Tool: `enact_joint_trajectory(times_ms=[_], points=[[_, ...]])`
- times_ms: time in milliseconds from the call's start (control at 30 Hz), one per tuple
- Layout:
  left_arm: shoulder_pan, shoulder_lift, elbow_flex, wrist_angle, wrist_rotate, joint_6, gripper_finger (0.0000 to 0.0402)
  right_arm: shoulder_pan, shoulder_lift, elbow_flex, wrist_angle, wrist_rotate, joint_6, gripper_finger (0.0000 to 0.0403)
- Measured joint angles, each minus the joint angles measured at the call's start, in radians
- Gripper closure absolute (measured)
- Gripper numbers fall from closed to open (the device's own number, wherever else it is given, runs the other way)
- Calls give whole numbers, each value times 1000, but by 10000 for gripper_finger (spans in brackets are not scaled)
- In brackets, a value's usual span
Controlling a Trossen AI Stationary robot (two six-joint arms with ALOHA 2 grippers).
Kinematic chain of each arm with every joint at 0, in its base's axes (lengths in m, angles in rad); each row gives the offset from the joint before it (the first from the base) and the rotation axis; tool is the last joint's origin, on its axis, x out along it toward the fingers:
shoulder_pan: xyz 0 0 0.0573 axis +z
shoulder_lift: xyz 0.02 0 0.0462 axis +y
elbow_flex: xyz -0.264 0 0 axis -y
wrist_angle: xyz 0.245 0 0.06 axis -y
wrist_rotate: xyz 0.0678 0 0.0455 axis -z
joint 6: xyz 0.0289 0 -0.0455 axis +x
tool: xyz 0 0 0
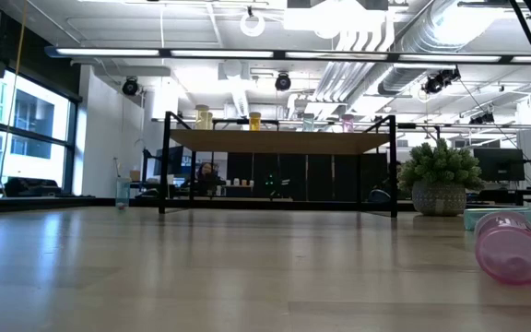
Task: Pick and place medicine bottles onto shelf by color
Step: Put the left orange pill bottle on the shelf aligned with the other orange pill bottle
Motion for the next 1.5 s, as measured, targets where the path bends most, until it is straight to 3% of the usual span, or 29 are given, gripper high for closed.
enact_joint_trajectory(times_ms=[333, 700, 1100, 1500], points=[[0, 0, 0, 0, 0, 33, 311, 0, 0, 0, 0, 22, -1, 286], [0, 1, 0, -9, -30, 37, 306, -7, -1, 0, -85, 20, 3, 242], [0, 0, 0, -111, -108, 95, 306, -93, -32, 0, -253, 20, -20, 240], [0, 0, 0, -176, -172, 97, 307, -218, -71, 0, -251, 21, -122, 240]])
